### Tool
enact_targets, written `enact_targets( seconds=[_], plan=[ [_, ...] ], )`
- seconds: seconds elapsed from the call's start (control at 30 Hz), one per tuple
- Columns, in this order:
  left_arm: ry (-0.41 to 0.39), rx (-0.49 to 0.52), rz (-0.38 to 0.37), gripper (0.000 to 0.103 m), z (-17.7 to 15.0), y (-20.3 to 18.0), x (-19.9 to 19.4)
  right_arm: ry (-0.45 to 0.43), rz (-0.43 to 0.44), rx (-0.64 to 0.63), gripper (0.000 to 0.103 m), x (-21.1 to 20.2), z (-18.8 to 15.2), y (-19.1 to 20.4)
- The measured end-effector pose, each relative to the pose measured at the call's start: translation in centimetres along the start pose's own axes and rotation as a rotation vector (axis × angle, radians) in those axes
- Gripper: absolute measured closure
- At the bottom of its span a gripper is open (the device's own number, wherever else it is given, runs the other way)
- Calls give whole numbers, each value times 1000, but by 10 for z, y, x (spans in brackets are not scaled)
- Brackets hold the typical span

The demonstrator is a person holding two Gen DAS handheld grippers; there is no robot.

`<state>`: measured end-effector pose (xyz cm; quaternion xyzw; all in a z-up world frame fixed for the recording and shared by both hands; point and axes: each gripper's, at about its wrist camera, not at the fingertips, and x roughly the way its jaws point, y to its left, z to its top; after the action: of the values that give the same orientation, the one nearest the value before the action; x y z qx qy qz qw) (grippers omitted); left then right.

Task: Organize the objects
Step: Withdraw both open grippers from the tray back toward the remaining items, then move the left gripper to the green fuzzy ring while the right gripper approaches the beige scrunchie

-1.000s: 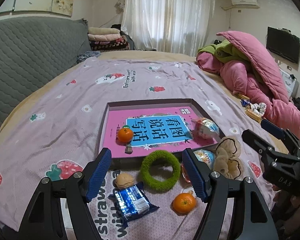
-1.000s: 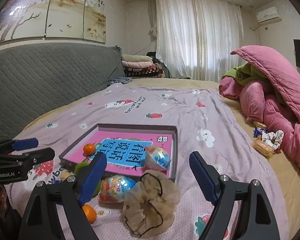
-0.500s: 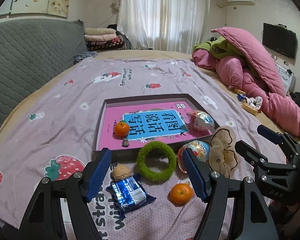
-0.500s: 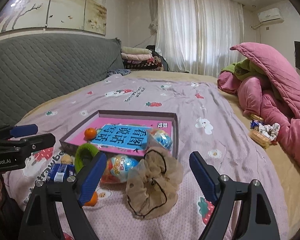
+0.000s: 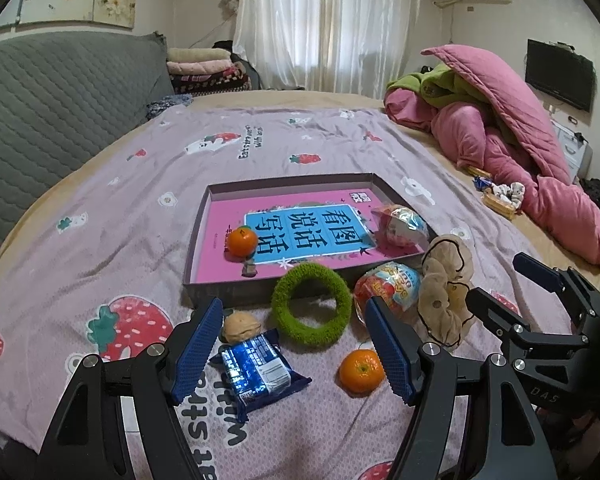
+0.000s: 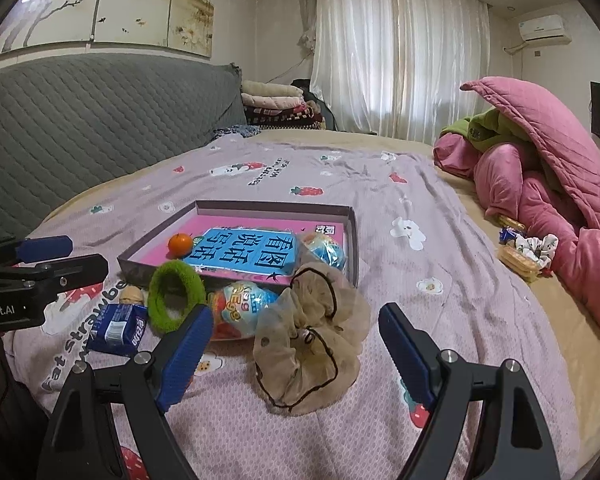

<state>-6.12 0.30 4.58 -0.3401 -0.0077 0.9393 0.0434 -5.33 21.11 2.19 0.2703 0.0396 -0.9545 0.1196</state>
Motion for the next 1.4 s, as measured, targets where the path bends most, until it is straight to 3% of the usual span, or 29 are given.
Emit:
enact_targets(
  seconds=[0.53, 1.4],
  plan=[
    [73, -11, -23, 28, -15, 0, 19, 30, -12, 3, 19, 1, -10, -2],
    [112, -7, -27, 28, -24, 0, 50, 96, -31, 12, 19, 23, -25, -9]
  ],
)
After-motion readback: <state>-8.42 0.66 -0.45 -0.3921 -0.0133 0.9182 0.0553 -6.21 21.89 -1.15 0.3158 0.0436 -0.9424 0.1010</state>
